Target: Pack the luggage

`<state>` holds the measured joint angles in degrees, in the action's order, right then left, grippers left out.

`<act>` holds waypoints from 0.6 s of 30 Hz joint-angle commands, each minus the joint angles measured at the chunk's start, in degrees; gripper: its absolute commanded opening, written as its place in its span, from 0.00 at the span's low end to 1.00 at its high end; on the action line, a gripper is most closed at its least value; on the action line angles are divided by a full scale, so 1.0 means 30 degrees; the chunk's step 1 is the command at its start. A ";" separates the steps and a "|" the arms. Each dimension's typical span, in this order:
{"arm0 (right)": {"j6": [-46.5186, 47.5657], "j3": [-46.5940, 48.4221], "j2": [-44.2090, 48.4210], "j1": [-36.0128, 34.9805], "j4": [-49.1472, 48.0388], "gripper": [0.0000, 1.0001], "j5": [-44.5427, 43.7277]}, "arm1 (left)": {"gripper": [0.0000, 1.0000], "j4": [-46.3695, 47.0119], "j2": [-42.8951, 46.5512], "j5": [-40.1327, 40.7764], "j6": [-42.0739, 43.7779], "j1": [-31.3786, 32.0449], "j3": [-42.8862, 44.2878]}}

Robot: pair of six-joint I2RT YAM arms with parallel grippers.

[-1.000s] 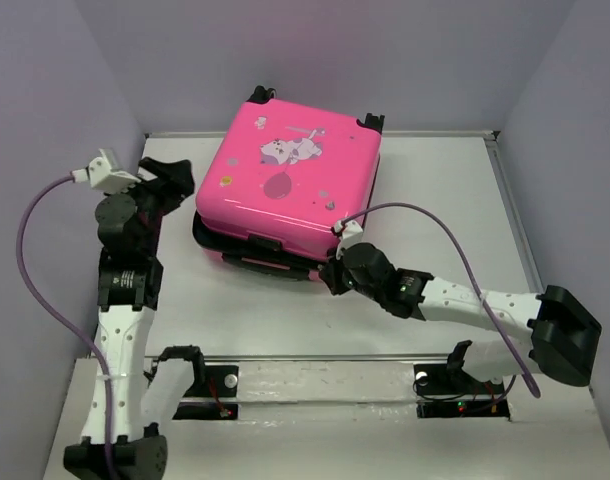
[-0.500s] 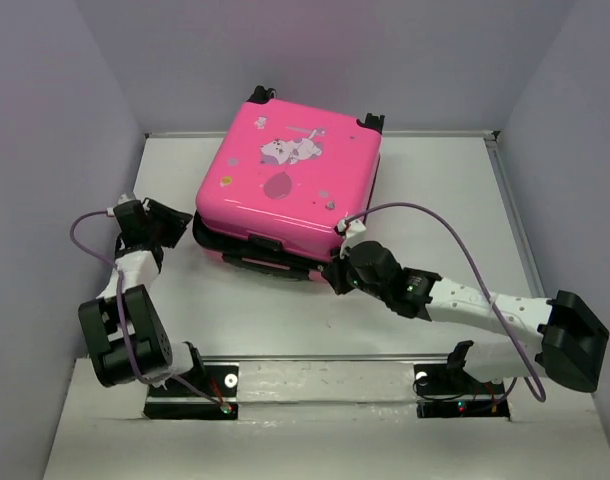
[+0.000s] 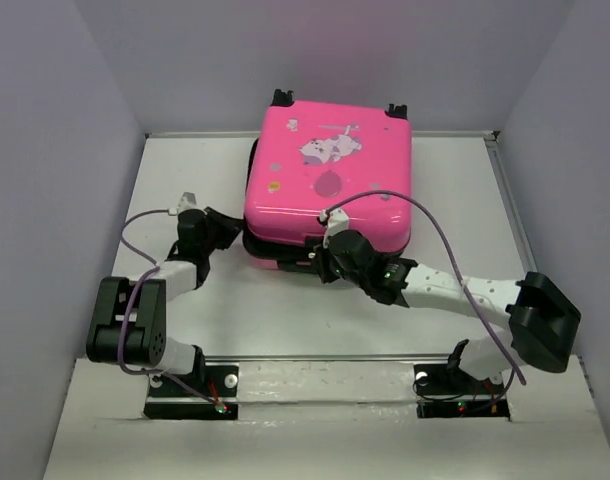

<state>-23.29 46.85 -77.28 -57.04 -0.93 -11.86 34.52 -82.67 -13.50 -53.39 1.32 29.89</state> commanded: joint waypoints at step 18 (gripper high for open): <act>0.2169 1.1608 -0.7853 -0.6066 0.1774 0.07 0.2372 | 0.26 0.0801 0.6726 -0.0340 -0.1660 0.6532 -0.5687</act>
<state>-14.63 83.85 -103.92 -68.34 25.52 -21.50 41.06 -64.75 4.73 -60.20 12.80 14.09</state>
